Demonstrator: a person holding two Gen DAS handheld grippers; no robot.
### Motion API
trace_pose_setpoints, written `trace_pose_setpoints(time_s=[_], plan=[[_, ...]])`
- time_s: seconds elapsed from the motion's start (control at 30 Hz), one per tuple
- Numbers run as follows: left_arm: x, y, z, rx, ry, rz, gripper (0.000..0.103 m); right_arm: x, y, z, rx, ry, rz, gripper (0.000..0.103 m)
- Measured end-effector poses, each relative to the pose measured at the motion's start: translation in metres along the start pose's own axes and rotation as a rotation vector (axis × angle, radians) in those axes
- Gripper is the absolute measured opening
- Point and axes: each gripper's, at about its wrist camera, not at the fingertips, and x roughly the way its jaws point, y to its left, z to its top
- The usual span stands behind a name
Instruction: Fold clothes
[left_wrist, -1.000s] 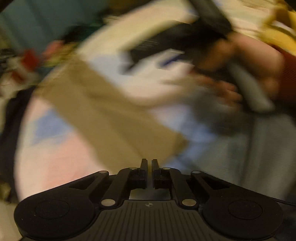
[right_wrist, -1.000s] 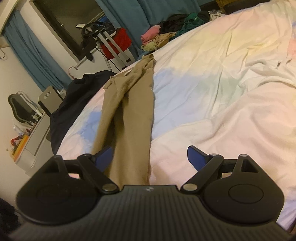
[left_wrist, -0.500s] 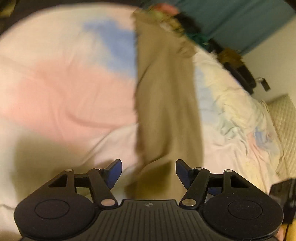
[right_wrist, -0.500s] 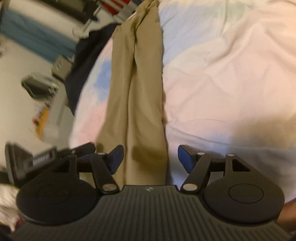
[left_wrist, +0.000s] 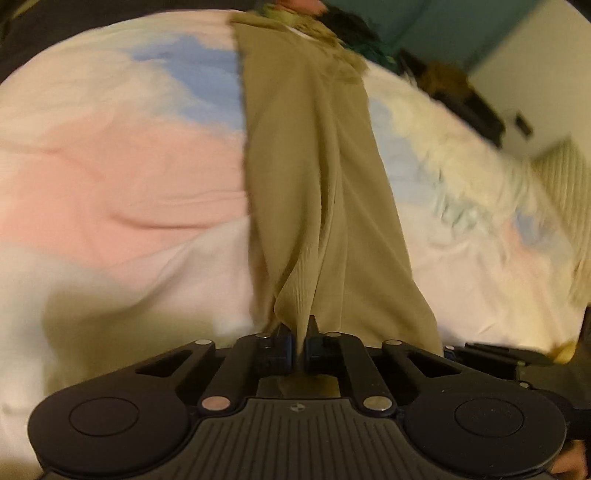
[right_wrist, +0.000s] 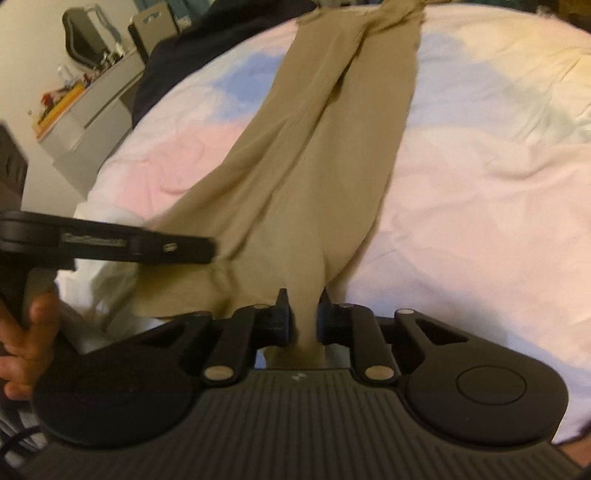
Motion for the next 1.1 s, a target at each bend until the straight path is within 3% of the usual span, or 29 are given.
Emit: trace_pose_setpoints(time_s=[0.13, 0.3, 0.37, 0.43, 0.6, 0.7, 0.77, 0.83, 1.1], plan=[[-0.024, 0.017, -0.005, -0.118, -0.041, -0.068, 0.005, -0.025, -0.016, -0.002, 0.068, -0.051, 0.008, 0.015], [-0.014, 0.019, 0.0, -0.139, -0.004, -0.025, 0.01, -0.028, -0.033, -0.007, 0.188, -0.07, 0.024, 0.015], [-0.009, 0.022, -0.001, -0.156, 0.024, -0.01, 0.025, -0.023, -0.037, -0.008, 0.221, -0.066, 0.031, 0.015], [0.002, 0.022, -0.001, -0.159, 0.064, -0.012, 0.052, -0.02, -0.037, -0.008, 0.229, -0.06, 0.032, 0.015], [0.022, 0.018, -0.002, -0.139, 0.13, 0.013, 0.069, -0.018, -0.031, -0.011, 0.208, -0.053, 0.005, 0.015], [0.026, 0.014, -0.002, -0.11, 0.138, 0.011, 0.069, -0.021, -0.036, -0.013, 0.205, -0.062, 0.002, 0.015], [0.021, 0.01, -0.007, -0.099, 0.146, -0.061, 0.068, -0.021, -0.037, -0.013, 0.219, -0.07, 0.003, 0.015], [0.017, 0.006, -0.012, -0.084, 0.153, -0.123, 0.06, -0.023, -0.04, -0.016, 0.232, -0.08, 0.011, 0.015], [0.018, -0.002, -0.017, -0.047, 0.165, -0.093, 0.057, -0.027, -0.043, -0.018, 0.234, -0.097, 0.024, 0.015]])
